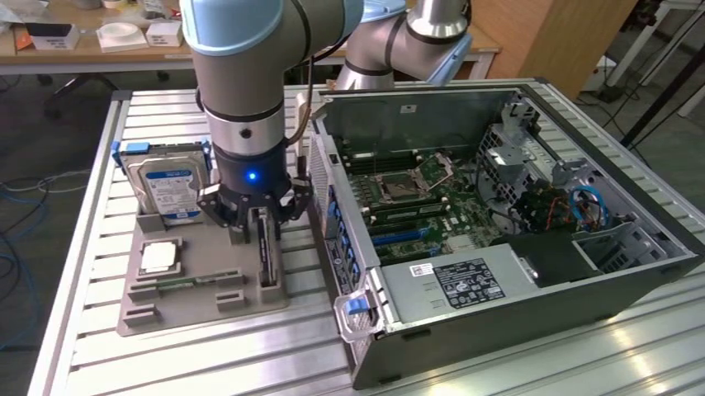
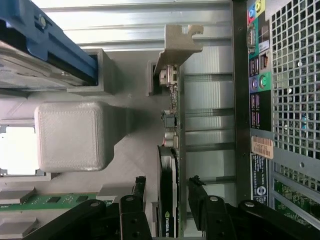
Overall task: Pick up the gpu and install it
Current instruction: 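Reach for the gpu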
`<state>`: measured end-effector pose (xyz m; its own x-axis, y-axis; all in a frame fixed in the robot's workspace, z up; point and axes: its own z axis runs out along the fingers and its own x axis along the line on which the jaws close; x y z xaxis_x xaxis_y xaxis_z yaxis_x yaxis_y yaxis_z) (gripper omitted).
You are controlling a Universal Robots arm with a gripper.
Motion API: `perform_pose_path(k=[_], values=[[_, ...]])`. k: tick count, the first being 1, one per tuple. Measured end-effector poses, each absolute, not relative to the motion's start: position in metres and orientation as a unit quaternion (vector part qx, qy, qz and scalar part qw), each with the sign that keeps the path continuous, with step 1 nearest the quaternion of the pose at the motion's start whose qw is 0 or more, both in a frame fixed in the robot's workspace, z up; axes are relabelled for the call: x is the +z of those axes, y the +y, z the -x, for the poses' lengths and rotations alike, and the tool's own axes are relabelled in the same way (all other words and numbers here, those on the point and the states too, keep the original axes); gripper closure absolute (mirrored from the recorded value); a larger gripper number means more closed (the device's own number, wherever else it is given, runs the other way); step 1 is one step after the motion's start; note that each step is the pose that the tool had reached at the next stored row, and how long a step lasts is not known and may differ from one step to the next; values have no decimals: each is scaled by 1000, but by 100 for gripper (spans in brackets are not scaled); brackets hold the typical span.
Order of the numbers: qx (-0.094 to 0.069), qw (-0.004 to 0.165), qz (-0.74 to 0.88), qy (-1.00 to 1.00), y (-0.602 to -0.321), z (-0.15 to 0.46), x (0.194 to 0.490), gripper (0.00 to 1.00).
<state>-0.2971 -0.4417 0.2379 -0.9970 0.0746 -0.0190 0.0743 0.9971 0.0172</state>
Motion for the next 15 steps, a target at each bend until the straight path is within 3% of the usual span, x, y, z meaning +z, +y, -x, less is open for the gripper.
perform_pose_path(k=[5, 7, 8, 15], values=[[8, 10, -37, 999, -442, 297, 238, 53], [8, 10, -37, 999, -442, 297, 238, 55], [8, 10, -37, 999, -442, 297, 238, 61], [8, 10, -37, 999, -442, 297, 237, 63]])
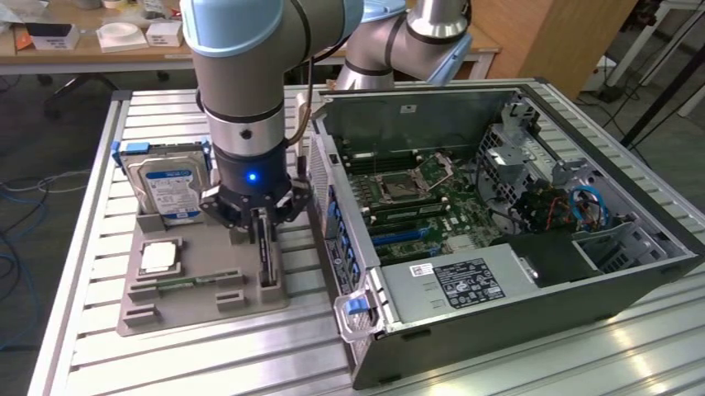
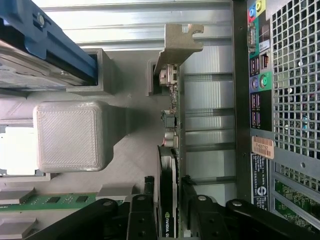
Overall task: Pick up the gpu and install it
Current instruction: 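Reach for the gpu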
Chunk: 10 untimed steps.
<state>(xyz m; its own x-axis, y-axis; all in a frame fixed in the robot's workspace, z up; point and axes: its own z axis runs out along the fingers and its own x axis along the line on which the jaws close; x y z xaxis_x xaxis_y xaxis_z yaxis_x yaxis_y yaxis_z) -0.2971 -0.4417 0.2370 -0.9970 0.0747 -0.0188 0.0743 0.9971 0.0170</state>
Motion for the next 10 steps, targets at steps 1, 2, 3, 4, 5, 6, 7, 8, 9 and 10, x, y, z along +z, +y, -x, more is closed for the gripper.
perform_pose_path(k=[1, 2, 3, 4, 5, 6, 7, 8, 9, 10], values=[[8, 10, -37, 999, -442, 297, 237, 70], [8, 10, -37, 999, -442, 297, 237, 70], [8, 10, -37, 999, -442, 297, 237, 70], [8, 10, -37, 999, -442, 297, 237, 70], [8, 10, -37, 999, -442, 297, 237, 71], [8, 10, -37, 999, -442, 297, 237, 71], [8, 10, -37, 999, -442, 297, 237, 74], [8, 10, -37, 999, -442, 297, 237, 74], [8, 10, -37, 999, -442, 297, 237, 74], [8, 10, -37, 999, -442, 297, 237, 74]])
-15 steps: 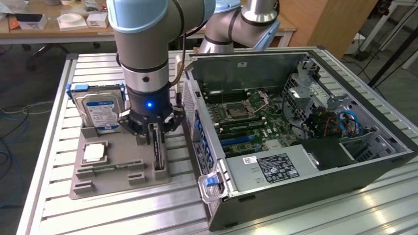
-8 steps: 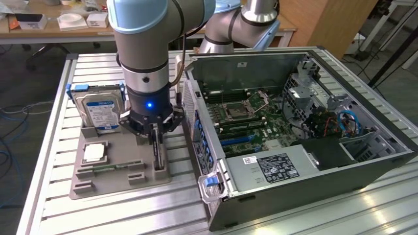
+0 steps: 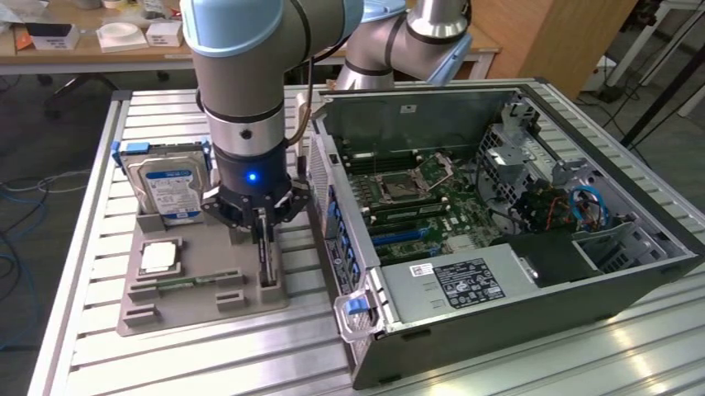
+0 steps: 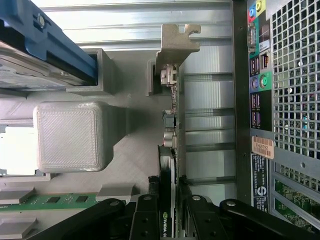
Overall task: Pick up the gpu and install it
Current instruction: 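Reach for the gpu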
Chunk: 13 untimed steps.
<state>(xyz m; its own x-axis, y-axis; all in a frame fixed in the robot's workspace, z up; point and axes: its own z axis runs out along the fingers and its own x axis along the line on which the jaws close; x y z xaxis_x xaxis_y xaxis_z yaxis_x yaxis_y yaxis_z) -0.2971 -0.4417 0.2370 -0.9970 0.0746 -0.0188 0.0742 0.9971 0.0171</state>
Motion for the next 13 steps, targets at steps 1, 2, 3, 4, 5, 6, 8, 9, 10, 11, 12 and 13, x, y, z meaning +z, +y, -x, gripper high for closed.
perform_pose_path(k=[1, 2, 3, 4, 5, 6, 8, 9, 10, 11, 12, 13], values=[[8, 10, -37, 999, -442, 297, 237, 74], [8, 10, -37, 999, -442, 297, 237, 74], [8, 10, -37, 999, -442, 297, 237, 74], [8, 10, -37, 999, -442, 297, 237, 74], [8, 10, -37, 999, -442, 297, 237, 74], [8, 10, -37, 999, -442, 297, 237, 74], [8, 10, -37, 999, -442, 297, 237, 74], [8, 10, -37, 999, -442, 297, 237, 74], [8, 10, -37, 999, -442, 297, 237, 74], [8, 10, -37, 999, -442, 297, 237, 74], [8, 10, -37, 999, -442, 297, 237, 74], [8, 10, -37, 999, -442, 297, 237, 74]])
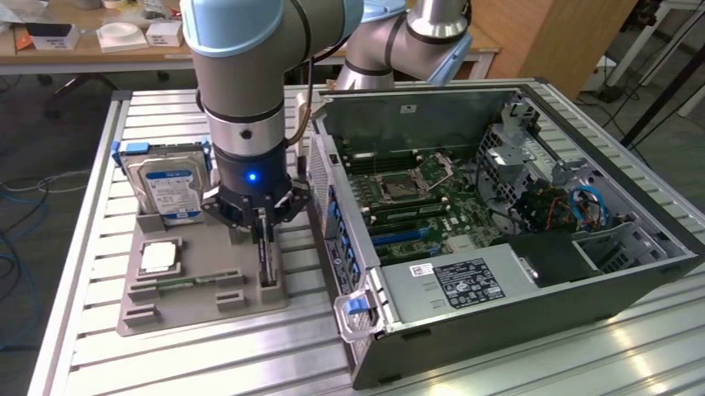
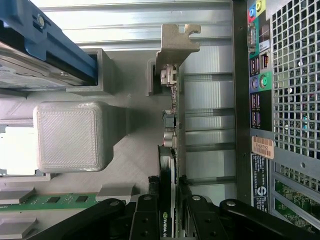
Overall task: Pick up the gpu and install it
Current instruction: 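Reach for the gpu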
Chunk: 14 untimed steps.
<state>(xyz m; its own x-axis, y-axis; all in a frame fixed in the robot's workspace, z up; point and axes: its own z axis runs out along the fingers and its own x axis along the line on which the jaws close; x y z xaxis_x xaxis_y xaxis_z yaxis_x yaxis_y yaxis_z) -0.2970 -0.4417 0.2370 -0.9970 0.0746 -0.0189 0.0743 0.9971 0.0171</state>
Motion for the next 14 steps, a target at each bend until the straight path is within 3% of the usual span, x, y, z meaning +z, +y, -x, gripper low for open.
perform_pose_path(k=[14], values=[[8, 10, -37, 999, -442, 297, 237, 74]])
